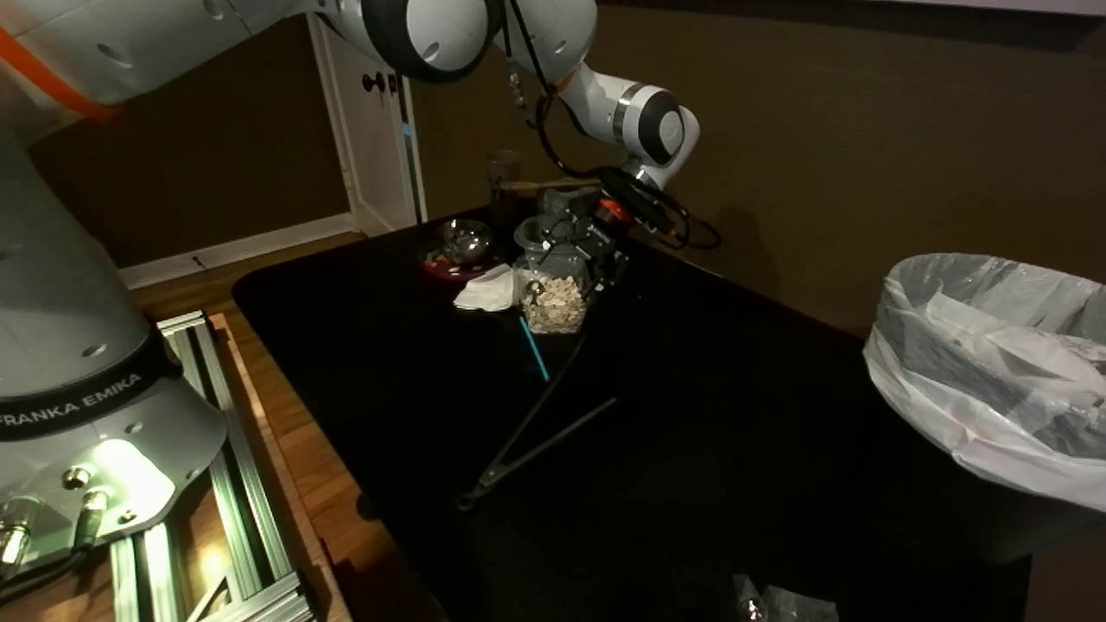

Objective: Use the spoon to transfer some contents from the right bowl to the silver bowl

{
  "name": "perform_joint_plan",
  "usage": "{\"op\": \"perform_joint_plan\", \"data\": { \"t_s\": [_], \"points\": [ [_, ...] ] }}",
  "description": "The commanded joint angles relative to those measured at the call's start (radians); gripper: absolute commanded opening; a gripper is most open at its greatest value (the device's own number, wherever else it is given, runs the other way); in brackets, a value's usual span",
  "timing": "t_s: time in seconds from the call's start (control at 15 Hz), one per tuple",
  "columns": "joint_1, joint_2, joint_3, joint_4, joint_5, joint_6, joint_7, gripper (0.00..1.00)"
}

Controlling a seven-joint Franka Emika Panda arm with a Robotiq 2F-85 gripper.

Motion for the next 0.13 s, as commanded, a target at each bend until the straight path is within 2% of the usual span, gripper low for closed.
{"op": "perform_joint_plan", "data": {
  "t_s": [0.0, 0.07],
  "points": [
    [0.0, 0.0, 0.0, 0.0, 0.0, 0.0, 0.0, 1.0],
    [0.0, 0.0, 0.0, 0.0, 0.0, 0.0, 0.0, 1.0]
  ]
}}
